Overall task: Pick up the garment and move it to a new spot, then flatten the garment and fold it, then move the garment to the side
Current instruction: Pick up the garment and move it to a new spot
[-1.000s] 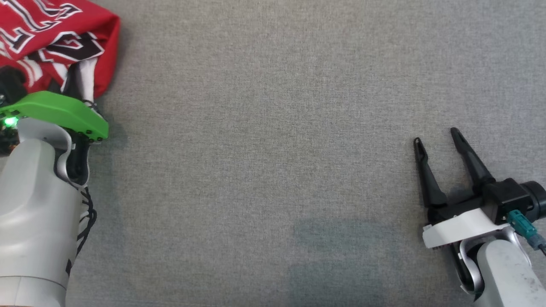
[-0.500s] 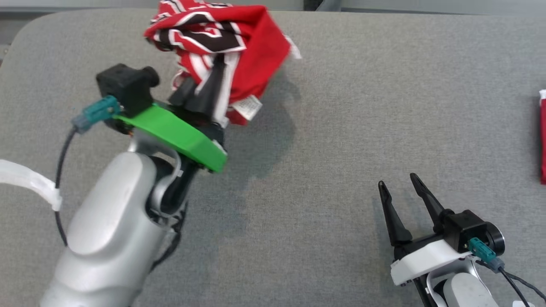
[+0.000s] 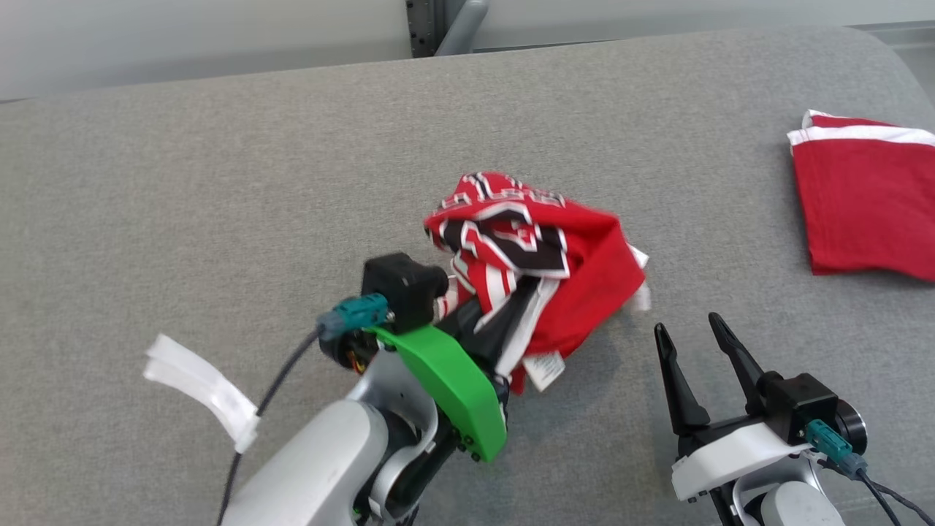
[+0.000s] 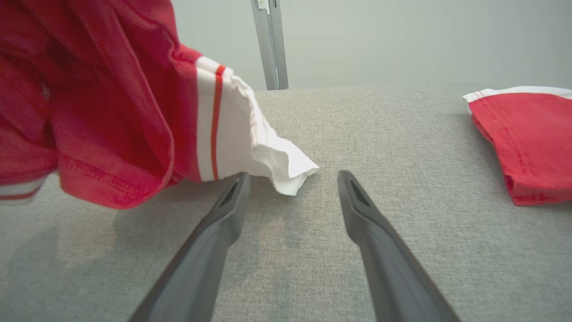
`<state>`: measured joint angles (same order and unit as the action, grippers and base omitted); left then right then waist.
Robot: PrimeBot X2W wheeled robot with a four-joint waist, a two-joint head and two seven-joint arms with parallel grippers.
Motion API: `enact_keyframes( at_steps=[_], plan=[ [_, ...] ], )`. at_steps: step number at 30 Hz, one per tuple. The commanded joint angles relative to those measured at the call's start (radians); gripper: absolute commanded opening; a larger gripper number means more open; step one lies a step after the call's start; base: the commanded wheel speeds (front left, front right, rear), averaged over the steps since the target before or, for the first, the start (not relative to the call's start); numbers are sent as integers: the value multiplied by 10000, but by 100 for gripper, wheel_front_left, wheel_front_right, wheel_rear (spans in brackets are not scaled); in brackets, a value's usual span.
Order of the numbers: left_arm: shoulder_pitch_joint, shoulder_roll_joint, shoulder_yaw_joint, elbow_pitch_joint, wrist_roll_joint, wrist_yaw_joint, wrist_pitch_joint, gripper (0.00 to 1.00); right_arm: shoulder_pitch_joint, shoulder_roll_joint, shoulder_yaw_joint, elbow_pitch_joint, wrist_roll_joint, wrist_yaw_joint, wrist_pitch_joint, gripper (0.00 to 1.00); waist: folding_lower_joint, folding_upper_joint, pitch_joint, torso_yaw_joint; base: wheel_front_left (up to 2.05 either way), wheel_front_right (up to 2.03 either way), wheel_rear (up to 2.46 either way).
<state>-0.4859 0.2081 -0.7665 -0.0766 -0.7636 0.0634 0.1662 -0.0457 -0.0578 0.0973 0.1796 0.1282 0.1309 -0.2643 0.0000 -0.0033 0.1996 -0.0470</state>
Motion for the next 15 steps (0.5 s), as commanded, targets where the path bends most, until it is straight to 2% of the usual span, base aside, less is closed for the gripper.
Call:
enact_keyframes(
  at_steps=[1, 6, 8, 12, 13, 14, 15],
  plan=[
    [341, -66, -169, 572, -61, 55, 45, 0, 100, 8, -6, 27, 73, -5, 2, 100, 0, 33, -12, -403, 0, 0, 0],
    [169, -158, -523, 3340, 574, -60, -553, 0, -95, 31, 141, 69, 95, -5, 0, 100, 0, 33, 154, -679, 0, 0, 0],
    [94, -373, -592, 4201, 633, -167, -913, 0, -152, 40, 135, 69, 135, -5, 2, 100, 0, 33, 170, -731, 0, 0, 0],
    [22, -589, -561, 5073, 489, -393, -1260, 0, -97, 52, 48, 69, 123, -5, 2, 100, 0, 33, 149, -707, 0, 0, 0],
    [4, -634, -534, 5297, 465, -444, -1353, 5, -44, 55, 10, 79, 106, -5, 2, 100, 0, 33, 130, -674, 0, 0, 0],
    [1, -651, -495, 5481, 442, -444, -1472, 17, 15, 55, -27, 92, 84, -5, 2, 100, 0, 33, 101, -640, 0, 0, 0],
    [4, -650, -427, 5665, 443, -413, -1638, 45, 63, 57, -55, 108, 61, -5, 2, 100, 0, 33, 58, -607, 0, 0, 0]
  ],
)
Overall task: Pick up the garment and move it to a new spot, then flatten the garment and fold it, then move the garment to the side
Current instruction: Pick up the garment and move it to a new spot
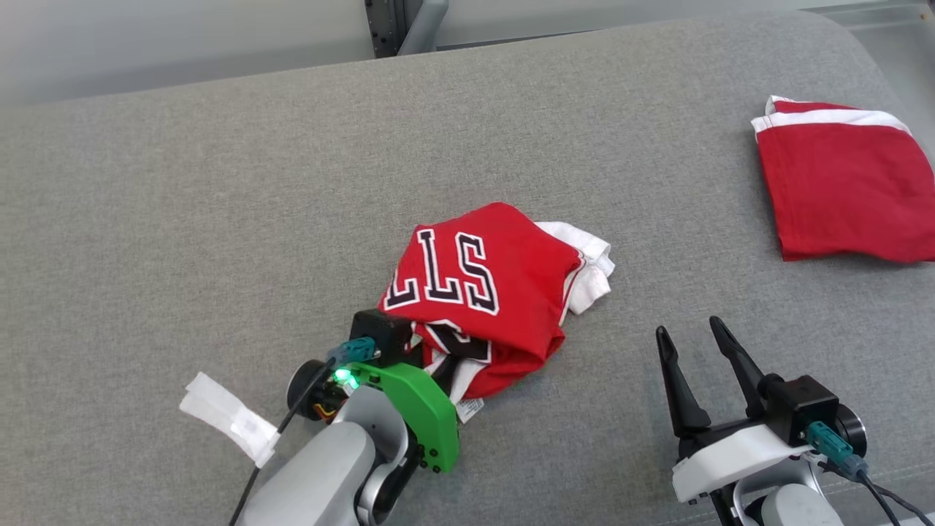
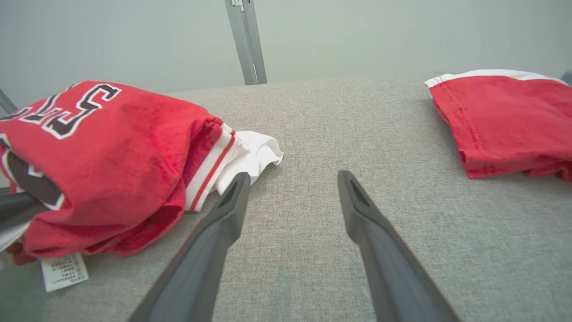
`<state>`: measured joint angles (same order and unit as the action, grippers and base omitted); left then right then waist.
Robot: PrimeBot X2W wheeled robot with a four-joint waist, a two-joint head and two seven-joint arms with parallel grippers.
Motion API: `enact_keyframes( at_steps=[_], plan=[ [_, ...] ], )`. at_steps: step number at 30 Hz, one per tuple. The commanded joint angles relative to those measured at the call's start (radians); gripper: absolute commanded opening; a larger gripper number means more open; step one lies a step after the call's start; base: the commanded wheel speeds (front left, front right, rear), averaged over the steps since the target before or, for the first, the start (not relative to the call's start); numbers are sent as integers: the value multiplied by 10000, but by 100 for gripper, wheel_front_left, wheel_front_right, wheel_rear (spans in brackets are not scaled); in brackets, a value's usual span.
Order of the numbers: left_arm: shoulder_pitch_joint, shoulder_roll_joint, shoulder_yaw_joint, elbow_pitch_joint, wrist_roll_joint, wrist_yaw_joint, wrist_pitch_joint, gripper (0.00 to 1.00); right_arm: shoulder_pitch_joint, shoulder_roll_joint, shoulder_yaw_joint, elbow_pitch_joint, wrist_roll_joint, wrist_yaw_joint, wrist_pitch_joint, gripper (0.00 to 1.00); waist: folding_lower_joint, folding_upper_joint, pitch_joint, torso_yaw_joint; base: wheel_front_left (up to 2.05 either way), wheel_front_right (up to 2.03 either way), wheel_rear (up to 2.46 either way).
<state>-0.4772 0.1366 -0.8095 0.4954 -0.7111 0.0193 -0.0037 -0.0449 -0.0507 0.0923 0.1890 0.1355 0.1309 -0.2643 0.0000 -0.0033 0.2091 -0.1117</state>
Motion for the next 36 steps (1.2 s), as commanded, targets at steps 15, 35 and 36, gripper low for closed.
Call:
enact_keyframes(
  at_steps=[15, 35, 36],
  plan=[
    [2577, 1007, 1355, -1147, -514, 1254, -2268, 100, 956, -14, -669, -41, -116, -5, 2, 100, 0, 33, -1387, 576, 0, 0, 0],
    [6439, 29, 4787, -3651, 3448, 835, -2615, 100, 1936, -12, -2022, 191, -360, -5, 2, 100, 0, 33, -2225, 1177, 0, 0, 0],
    [6510, -56, 4933, -3626, 3599, 727, -2615, 100, 1952, -14, -2046, 187, -355, -5, 0, 100, 0, 33, -2226, 1191, 0, 0, 0]
  ],
)
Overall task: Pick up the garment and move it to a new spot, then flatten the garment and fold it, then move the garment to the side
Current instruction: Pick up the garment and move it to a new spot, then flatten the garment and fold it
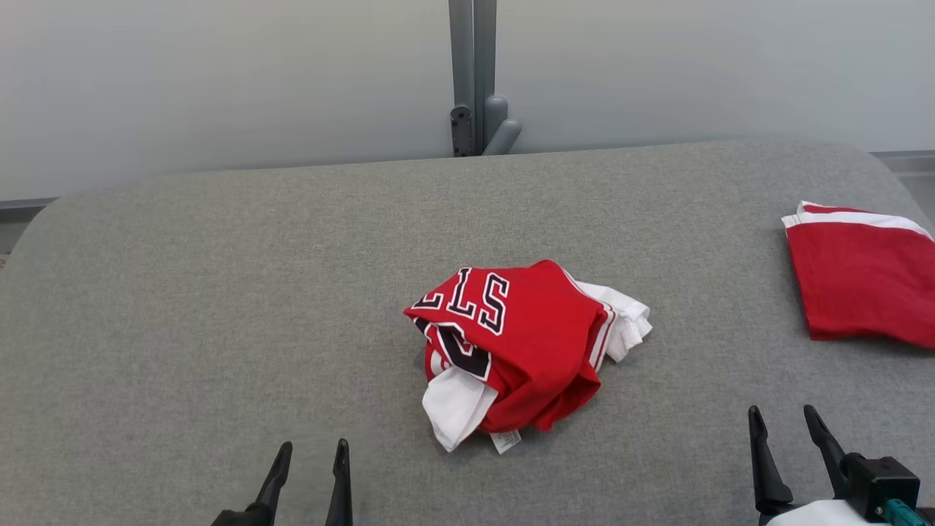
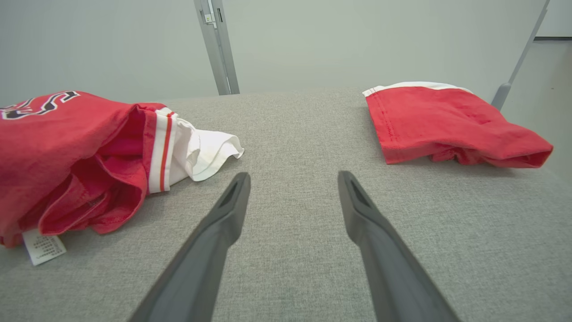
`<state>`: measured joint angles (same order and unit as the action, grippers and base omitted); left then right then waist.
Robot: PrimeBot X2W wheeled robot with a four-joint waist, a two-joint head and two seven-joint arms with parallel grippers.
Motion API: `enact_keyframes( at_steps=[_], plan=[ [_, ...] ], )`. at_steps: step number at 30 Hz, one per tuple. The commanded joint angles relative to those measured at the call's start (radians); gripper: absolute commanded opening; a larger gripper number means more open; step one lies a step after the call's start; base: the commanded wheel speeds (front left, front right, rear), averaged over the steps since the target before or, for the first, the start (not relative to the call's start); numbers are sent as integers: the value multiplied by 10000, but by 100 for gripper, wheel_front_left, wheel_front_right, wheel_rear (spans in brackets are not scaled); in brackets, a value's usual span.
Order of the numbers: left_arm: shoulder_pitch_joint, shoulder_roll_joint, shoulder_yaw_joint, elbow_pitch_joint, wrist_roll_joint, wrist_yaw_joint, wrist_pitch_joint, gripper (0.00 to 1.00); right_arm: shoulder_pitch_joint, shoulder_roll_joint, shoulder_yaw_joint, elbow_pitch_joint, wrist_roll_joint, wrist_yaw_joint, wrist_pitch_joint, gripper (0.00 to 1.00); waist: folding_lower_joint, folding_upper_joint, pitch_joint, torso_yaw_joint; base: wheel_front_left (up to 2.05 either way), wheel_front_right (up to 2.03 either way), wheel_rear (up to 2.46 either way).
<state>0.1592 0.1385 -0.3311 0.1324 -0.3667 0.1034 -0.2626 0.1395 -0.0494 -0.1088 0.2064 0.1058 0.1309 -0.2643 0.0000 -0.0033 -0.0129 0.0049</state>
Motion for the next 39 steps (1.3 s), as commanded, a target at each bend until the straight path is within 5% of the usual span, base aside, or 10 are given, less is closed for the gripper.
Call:
enact_keyframes(
  at_steps=[1, 12, 21, 27, 35, 36, 38, 39],
  plan=[
    [191, -148, 310, 26, 295, -230, -26, 100, 114, -27, -49, 12, -51, -5, 0, 100, 0, 33, -2, 38, 0, 0, 0],
    [-13, -694, 1095, -25, 1043, -1074, -27, 100, -42, -27, 77, 89, 63, -5, 2, 100, 0, 33, 76, -29, 0, 0, 0],
    [-1354, -862, -836, 488, 779, -1872, -16, 100, -261, -27, 273, 102, 72, -5, 1, 100, 0, 33, 256, -430, 0, 0, 0],
    [-2503, -858, -2294, 1411, 479, -1798, 217, 100, -488, -30, 462, 104, 215, -5, 2, 100, 0, 33, 544, -995, 0, 0, 0],
    [-3289, -861, -2679, 2457, 87, -1424, 216, 100, -562, -27, 445, 145, 374, -5, 2, 100, 0, 33, 898, -1585, 0, 0, 0],
    [-3363, -858, -2650, 2554, 10, -1420, 203, 73, -573, -27, 446, 146, 374, -5, 2, 100, 0, 33, 935, -1617, 0, 0, 0],
    [-3558, -860, -2601, 2741, -114, -1446, 187, 0, -613, -27, 442, 153, 410, -5, 2, 100, 0, 33, 984, -1656, 0, 0, 0],
    [-3649, -860, -2572, 2826, -171, -1467, 188, 0, -633, -27, 440, 150, 425, -5, 2, 100, 0, 33, 1012, -1665, 0, 0, 0]
  ],
)
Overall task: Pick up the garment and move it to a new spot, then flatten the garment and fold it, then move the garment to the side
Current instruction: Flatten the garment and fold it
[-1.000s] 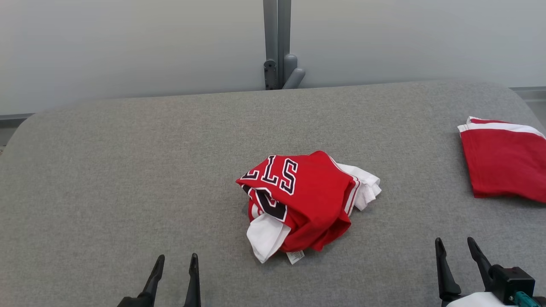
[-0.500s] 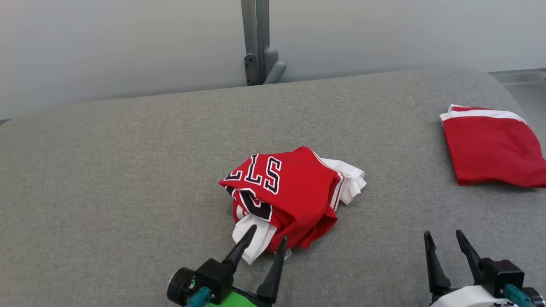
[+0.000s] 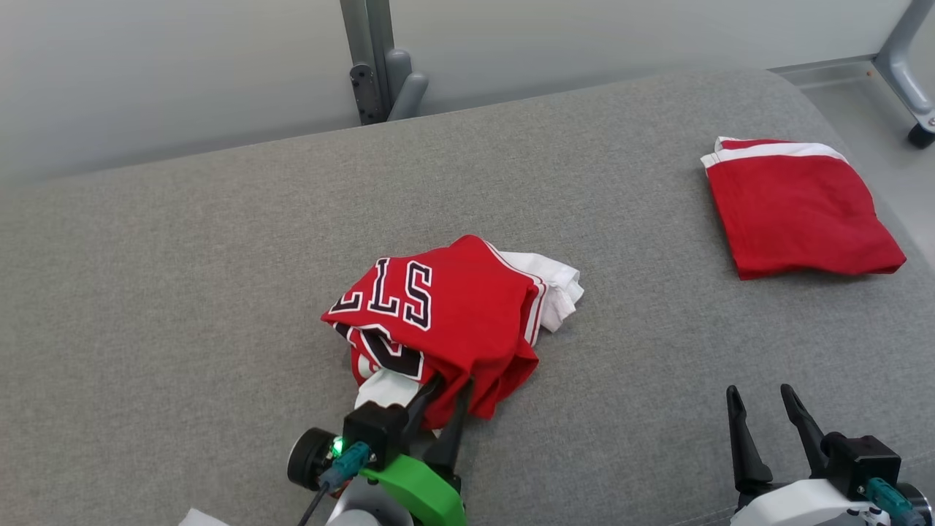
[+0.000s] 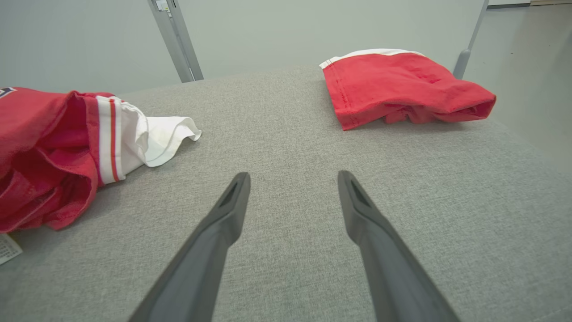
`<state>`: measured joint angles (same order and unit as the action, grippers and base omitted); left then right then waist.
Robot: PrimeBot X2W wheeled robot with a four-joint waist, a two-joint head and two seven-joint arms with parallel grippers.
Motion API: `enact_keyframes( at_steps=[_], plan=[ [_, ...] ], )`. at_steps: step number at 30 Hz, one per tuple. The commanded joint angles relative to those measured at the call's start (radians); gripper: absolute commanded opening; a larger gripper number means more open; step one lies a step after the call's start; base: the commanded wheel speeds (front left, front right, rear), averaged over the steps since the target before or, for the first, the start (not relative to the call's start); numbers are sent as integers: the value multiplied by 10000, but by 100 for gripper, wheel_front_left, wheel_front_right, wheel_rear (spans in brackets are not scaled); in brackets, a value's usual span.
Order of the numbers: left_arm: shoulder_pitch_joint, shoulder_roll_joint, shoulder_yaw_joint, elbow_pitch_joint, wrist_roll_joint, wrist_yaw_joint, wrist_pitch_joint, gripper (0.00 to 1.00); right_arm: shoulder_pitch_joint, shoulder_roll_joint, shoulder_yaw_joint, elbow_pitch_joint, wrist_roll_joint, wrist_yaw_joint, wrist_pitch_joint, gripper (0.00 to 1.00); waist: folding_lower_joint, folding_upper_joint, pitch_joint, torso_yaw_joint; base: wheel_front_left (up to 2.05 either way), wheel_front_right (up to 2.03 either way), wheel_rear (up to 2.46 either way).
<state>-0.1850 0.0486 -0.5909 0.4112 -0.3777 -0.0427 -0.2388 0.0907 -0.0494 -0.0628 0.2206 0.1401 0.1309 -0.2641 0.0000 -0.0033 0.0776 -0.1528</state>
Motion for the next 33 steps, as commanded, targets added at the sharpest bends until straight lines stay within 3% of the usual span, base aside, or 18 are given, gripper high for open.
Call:
enact_keyframes(
  at_steps=[1, 9, 16, 22, 28, 30, 33],
  plan=[
    [-291, 38, 40, 90, -108, -45, -25, 0, -160, -27, -28, 5, 95, -5, 0, 100, 0, 33, 131, -91, 0, 0, 0],
    [-726, 36, 270, -994, -1438, -371, 1039, 0, -177, -26, -29, 43, 125, -5, -1, 100, 0, 33, 171, 73, 0, 0, 0],
    [-745, 683, 626, -3997, -2862, -335, 3621, 0, -71, -26, 2, 152, 104, -5, -1, 100, 0, 33, -13, 365, 0, 0, 0],
    [-907, 1366, 1702, -5938, -5083, 155, 6046, 0, -91, -29, 44, 205, 132, -5, 0, 100, 0, 33, -82, 537, 0, 0, 0],
    [-1694, 2773, 2745, -5352, -6473, 682, 8325, 0, -354, -28, 173, 246, 169, -5, -1, 100, 0, 33, 100, 551, 0, 0, 0],
    [-2222, 3494, 2939, -4490, -6314, 647, 8882, 0, -412, -29, 222, 245, 141, -5, 0, 100, 0, 33, 241, 474, 0, 0, 0],
    [-2641, 3736, 2992, -3583, -6283, 511, 9105, 0, -544, -26, 226, 282, 104, -5, 0, 100, 0, 33, 402, 370, 0, 0, 0]
  ],
)
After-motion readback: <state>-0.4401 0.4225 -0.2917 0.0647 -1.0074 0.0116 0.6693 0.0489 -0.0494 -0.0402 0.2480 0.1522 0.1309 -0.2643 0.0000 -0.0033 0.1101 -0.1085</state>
